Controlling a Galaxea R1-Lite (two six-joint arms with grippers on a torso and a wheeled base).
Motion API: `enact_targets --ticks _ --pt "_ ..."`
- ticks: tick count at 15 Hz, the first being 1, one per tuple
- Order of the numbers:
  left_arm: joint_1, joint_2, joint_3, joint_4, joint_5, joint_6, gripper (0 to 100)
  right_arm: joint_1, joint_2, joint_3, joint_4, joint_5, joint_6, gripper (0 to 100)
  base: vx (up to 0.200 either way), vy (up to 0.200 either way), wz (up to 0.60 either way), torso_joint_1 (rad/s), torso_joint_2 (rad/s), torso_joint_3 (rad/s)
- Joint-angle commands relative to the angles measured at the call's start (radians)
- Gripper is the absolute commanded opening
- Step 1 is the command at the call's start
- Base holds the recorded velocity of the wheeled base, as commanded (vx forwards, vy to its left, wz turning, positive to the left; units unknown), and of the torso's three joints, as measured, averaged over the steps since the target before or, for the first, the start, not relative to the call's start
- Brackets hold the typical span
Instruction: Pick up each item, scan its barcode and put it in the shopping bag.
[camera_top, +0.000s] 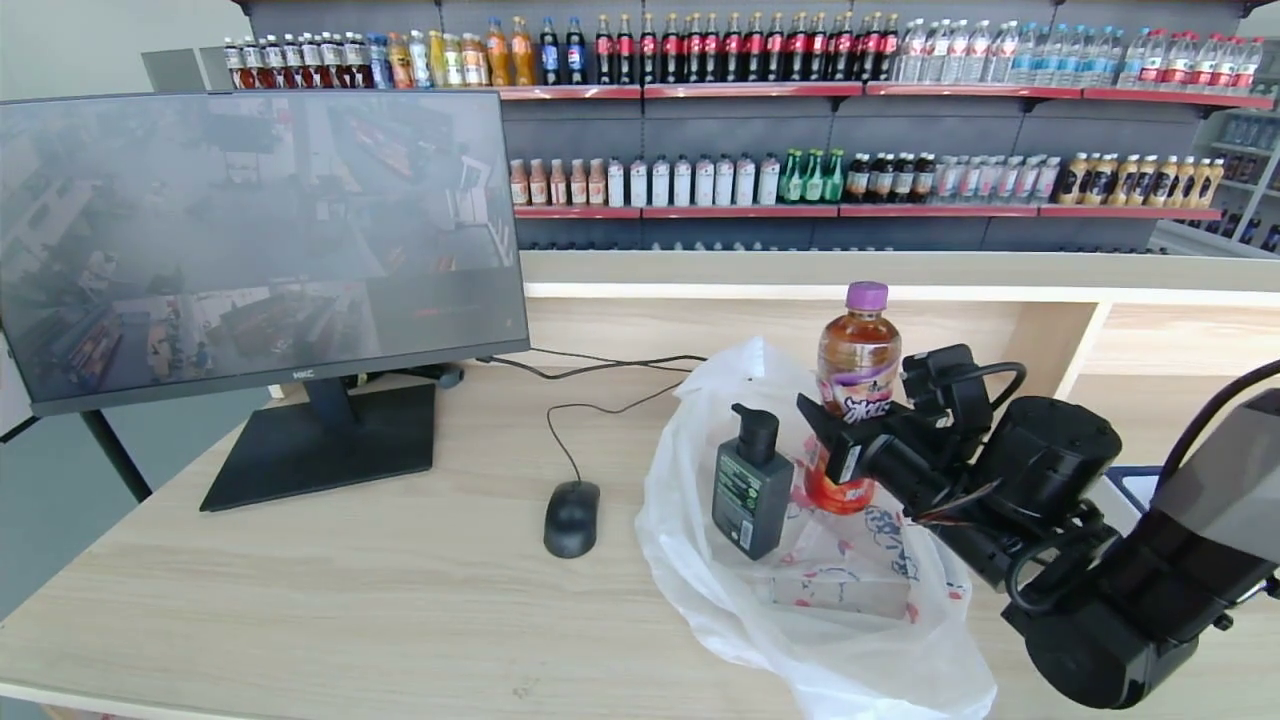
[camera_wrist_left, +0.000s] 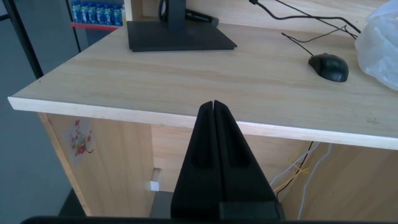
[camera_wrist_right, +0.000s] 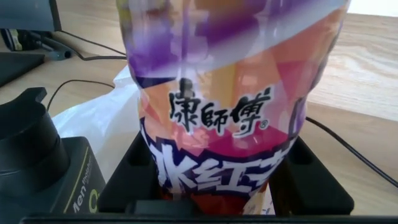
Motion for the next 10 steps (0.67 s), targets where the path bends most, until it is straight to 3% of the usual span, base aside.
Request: enact_targets --ticks 1,10 --pt "0.000 0.000 0.000 0.000 0.000 -0.001 0 -0.001 0.031 -0.024 -0.001 0.000 0.000 0 0.000 0.000 0.00 0.000 0.00 0.000" --pt "0.000 0.000 0.000 0.000 0.000 -0.001 0 -0.002 0.090 -0.028 -0.001 0.000 0.000 0 0.000 0.000 0.00 0.000 0.00 0.000"
